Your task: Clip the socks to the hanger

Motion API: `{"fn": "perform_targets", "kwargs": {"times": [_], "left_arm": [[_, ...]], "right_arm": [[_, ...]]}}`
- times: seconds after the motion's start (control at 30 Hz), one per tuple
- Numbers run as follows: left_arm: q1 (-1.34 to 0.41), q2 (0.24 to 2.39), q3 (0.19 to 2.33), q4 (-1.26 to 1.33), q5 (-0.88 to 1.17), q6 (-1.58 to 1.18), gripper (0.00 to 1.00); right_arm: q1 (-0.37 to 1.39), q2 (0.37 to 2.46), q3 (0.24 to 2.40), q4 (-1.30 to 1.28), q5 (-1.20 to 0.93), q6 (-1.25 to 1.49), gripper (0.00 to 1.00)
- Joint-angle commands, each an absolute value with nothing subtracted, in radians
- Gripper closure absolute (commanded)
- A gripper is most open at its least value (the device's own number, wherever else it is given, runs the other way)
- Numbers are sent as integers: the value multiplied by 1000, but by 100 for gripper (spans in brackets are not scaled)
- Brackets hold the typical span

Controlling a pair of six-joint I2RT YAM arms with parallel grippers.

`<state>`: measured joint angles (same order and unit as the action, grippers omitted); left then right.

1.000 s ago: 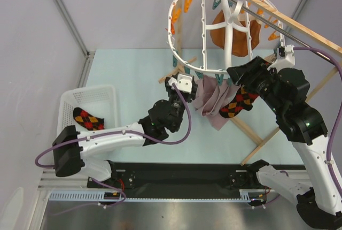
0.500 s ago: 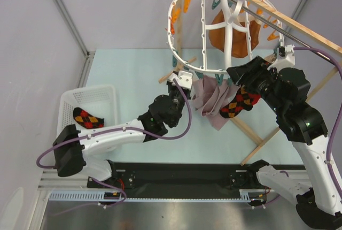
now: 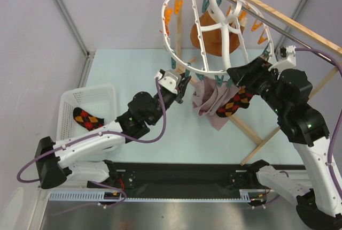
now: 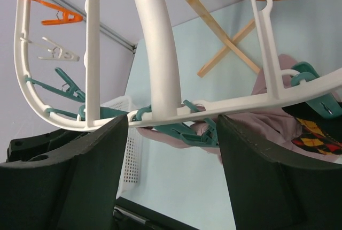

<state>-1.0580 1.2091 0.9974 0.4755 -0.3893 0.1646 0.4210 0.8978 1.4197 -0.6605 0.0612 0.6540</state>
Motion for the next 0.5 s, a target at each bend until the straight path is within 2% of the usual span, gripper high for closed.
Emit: {"fn": "perform_targets", "kwargs": {"times": [0.0, 0.2, 0.47], "left_arm": [[-1037, 1169, 1028, 378, -210, 111, 100], [-986, 1160, 1127, 174, -9, 6, 100], [-939, 1128, 1229, -34, 135, -115, 100]], "right_arm": [[414, 885, 1436, -630, 58, 650, 28], [414, 897, 1440, -637, 9, 614, 27], [414, 899, 1451, -618, -264, 534, 20]]}}
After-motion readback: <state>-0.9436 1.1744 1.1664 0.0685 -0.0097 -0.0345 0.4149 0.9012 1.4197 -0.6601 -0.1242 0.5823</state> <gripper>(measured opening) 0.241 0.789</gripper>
